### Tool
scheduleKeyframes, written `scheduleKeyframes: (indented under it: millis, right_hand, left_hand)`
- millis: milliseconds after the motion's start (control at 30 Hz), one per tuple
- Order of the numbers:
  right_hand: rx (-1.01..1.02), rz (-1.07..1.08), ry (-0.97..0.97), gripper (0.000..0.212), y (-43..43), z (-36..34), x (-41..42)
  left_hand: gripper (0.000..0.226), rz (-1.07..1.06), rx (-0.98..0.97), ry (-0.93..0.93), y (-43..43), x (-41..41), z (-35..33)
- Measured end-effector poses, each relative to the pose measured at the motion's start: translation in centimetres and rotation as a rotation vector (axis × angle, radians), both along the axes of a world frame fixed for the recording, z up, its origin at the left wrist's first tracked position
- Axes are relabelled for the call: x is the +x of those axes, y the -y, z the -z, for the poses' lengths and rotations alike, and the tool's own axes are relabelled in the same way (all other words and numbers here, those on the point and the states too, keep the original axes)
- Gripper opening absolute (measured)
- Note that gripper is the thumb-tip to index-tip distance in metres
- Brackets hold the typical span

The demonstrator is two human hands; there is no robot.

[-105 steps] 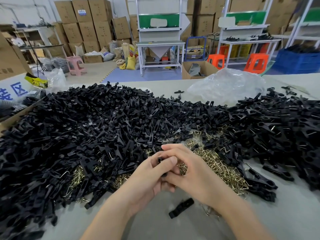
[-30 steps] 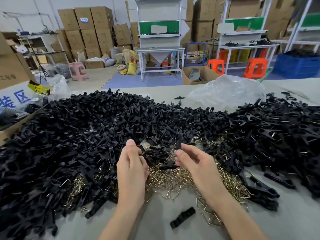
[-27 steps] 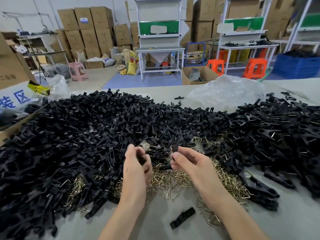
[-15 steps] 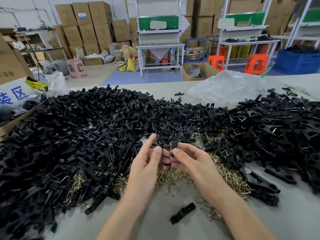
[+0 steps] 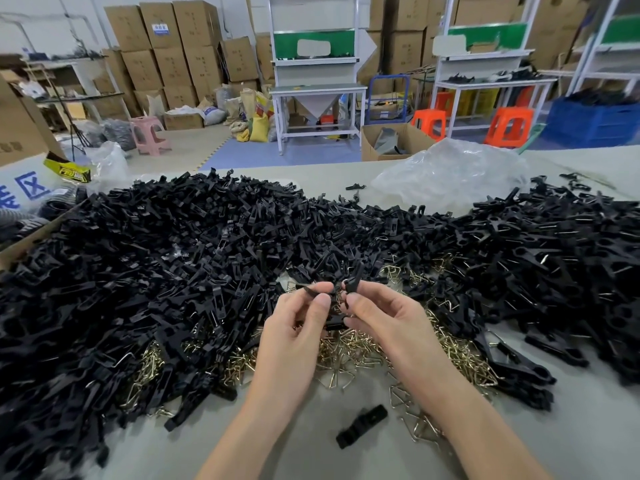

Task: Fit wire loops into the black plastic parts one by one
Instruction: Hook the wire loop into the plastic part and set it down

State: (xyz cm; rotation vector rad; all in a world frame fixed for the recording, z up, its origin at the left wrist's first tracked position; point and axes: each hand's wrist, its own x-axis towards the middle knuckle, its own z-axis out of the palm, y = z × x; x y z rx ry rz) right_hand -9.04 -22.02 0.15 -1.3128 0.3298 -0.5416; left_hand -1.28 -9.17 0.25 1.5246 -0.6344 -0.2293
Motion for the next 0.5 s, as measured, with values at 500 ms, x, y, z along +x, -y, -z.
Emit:
scheduleKeyframes:
  millis: [500]
  right_hand:
    - [-0.064,-0.115,-0.034,0.027,-0.42,0.25,-0.08]
  left_hand:
    - [0.024,0.012,-0.051,-0.097,0.02,0.20,-0.12]
